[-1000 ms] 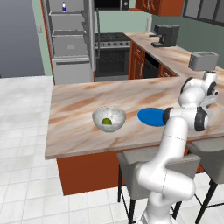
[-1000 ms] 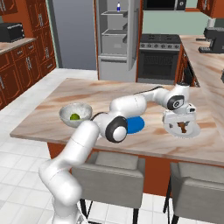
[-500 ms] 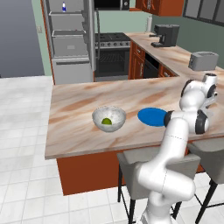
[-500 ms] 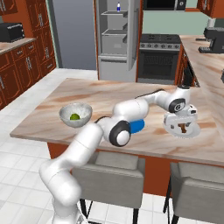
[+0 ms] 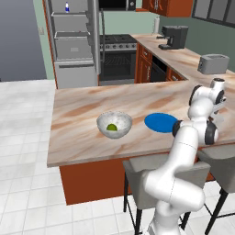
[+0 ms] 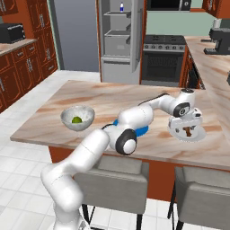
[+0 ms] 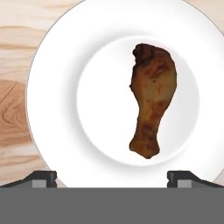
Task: Pick the chicken drumstick and lime from their plates and place them in the bowl. Then put the bowl in the fridge.
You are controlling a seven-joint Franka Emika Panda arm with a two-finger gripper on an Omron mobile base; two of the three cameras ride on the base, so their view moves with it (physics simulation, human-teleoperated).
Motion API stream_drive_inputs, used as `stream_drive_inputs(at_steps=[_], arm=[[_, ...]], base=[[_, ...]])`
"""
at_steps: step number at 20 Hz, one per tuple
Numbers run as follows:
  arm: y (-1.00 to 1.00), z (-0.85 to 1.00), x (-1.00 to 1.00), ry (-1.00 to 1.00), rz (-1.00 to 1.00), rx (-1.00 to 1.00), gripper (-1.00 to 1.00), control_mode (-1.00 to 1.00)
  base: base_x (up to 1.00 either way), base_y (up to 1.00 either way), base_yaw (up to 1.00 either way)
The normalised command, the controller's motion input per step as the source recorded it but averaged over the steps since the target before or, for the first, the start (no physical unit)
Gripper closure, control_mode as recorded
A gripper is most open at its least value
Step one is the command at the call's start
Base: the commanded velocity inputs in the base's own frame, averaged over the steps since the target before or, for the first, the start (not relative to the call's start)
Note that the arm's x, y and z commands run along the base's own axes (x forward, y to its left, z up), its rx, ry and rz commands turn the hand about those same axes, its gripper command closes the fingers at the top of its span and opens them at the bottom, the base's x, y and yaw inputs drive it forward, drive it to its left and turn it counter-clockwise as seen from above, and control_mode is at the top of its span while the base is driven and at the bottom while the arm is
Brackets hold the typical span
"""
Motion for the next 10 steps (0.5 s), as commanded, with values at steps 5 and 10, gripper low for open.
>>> stream_drive_inputs(at_steps=[5, 10], arm=[[-0.06, -0.09, 0.18, 0.00, -0.01, 0.00, -1.00, -1.00], [-0.11, -0.09, 0.19, 0.00, -0.01, 0.00, -1.00, -1.00]], base=[[0.00, 0.00, 0.00], [0.00, 0.00, 0.00]])
